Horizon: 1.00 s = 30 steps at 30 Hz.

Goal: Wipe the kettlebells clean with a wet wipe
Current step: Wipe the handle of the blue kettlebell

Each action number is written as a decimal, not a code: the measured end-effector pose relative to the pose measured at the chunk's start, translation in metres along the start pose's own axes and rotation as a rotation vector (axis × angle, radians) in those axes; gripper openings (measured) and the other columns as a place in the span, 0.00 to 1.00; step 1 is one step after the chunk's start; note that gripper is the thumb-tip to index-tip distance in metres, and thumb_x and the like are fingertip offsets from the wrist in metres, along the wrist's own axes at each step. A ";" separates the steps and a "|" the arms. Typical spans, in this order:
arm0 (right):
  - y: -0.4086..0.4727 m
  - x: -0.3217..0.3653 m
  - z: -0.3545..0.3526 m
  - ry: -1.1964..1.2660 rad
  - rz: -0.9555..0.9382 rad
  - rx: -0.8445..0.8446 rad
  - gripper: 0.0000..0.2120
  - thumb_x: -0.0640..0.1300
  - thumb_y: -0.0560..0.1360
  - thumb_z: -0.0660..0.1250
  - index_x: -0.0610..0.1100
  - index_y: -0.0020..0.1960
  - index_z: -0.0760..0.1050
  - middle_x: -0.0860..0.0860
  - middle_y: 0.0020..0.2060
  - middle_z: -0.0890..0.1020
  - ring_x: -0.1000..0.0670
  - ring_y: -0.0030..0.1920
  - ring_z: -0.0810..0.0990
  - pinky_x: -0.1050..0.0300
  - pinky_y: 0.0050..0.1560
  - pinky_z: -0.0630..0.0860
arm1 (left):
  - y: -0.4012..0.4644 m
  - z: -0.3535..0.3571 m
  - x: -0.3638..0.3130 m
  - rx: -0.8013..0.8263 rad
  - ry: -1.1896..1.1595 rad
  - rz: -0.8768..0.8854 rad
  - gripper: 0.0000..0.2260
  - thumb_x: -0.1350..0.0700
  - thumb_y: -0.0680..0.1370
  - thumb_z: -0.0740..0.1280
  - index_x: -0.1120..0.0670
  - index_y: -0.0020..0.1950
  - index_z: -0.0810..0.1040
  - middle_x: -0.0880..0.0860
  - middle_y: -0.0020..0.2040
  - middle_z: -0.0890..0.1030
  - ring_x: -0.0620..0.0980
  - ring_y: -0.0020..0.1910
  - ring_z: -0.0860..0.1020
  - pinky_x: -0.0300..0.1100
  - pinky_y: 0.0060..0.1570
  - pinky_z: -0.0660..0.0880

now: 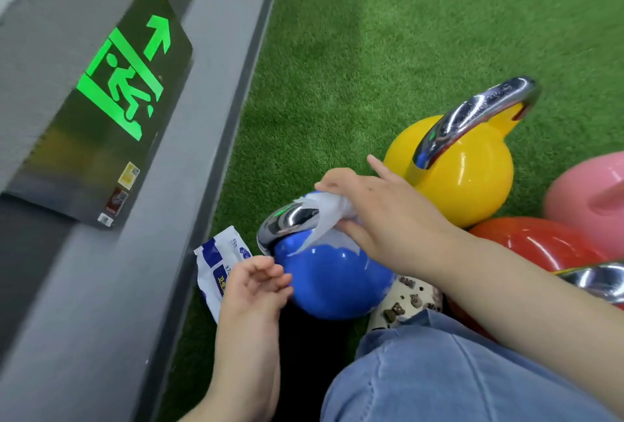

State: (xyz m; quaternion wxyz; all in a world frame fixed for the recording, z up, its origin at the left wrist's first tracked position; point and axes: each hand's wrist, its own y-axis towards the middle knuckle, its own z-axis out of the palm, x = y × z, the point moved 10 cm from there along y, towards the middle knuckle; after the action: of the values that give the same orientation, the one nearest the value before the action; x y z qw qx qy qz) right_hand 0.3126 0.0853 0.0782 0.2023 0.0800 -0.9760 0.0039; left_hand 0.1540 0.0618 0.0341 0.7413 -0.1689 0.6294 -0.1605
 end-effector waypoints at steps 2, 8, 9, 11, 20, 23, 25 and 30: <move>0.003 -0.001 -0.002 -0.006 0.008 -0.013 0.17 0.48 0.75 0.64 0.48 0.60 0.62 0.53 0.53 0.80 0.52 0.55 0.77 0.62 0.71 0.40 | -0.010 0.007 -0.048 0.075 0.176 0.408 0.18 0.73 0.69 0.58 0.51 0.47 0.73 0.48 0.45 0.76 0.44 0.45 0.76 0.30 0.44 0.74; -0.001 -0.016 -0.010 0.130 0.180 -0.134 0.21 0.40 0.69 0.65 0.45 0.61 0.68 0.53 0.52 0.75 0.53 0.56 0.73 0.54 0.69 0.59 | -0.042 0.128 -0.077 0.444 1.094 1.256 0.22 0.64 0.72 0.57 0.60 0.67 0.65 0.59 0.64 0.71 0.49 0.63 0.72 0.37 0.61 0.70; -0.006 -0.025 -0.012 0.174 0.245 -0.145 0.22 0.39 0.68 0.66 0.44 0.61 0.68 0.53 0.54 0.74 0.53 0.57 0.71 0.50 0.68 0.63 | -0.028 0.138 -0.069 0.386 1.286 1.256 0.21 0.59 0.72 0.62 0.61 0.65 0.69 0.59 0.59 0.76 0.51 0.54 0.78 0.38 0.51 0.75; -0.021 -0.046 -0.014 0.211 0.390 -0.148 0.24 0.42 0.68 0.71 0.44 0.62 0.67 0.50 0.58 0.74 0.49 0.60 0.71 0.48 0.66 0.65 | 0.002 0.145 -0.049 0.325 1.648 1.191 0.23 0.47 0.65 0.75 0.59 0.53 0.79 0.53 0.40 0.81 0.51 0.32 0.80 0.37 0.28 0.72; -0.032 -0.070 -0.007 0.281 0.460 -0.124 0.18 0.37 0.67 0.71 0.48 0.55 0.74 0.50 0.52 0.80 0.44 0.56 0.75 0.51 0.55 0.70 | 0.030 0.180 -0.027 0.582 1.936 0.856 0.07 0.54 0.76 0.64 0.56 0.51 0.73 0.52 0.49 0.78 0.55 0.51 0.77 0.42 0.39 0.65; -0.035 -0.075 0.002 0.316 0.485 -0.080 0.29 0.37 0.68 0.70 0.47 0.67 0.68 0.49 0.62 0.76 0.46 0.62 0.73 0.53 0.60 0.70 | 0.039 0.193 -0.006 0.889 1.987 0.547 0.12 0.54 0.74 0.64 0.56 0.33 0.68 0.51 0.31 0.72 0.53 0.35 0.72 0.39 0.30 0.65; -0.040 -0.078 0.006 0.331 0.510 -0.068 0.33 0.35 0.69 0.69 0.45 0.71 0.63 0.48 0.66 0.72 0.48 0.65 0.71 0.58 0.61 0.67 | 0.039 0.196 0.000 1.010 2.014 0.443 0.14 0.53 0.74 0.65 0.55 0.29 0.69 0.51 0.27 0.71 0.50 0.28 0.68 0.39 0.26 0.62; -0.052 -0.071 0.010 0.354 0.516 -0.077 0.34 0.32 0.68 0.67 0.47 0.71 0.63 0.48 0.67 0.70 0.50 0.66 0.68 0.64 0.61 0.62 | 0.030 0.185 -0.022 0.784 1.940 0.820 0.03 0.57 0.74 0.63 0.56 0.46 0.72 0.50 0.39 0.77 0.53 0.38 0.75 0.39 0.30 0.63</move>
State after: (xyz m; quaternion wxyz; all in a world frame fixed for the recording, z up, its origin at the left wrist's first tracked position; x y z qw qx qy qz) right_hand 0.3813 0.0445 0.0390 0.3641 -0.1802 -0.9132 0.0319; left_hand 0.3341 0.1068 0.0677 -0.0637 0.4923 0.8542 -0.1548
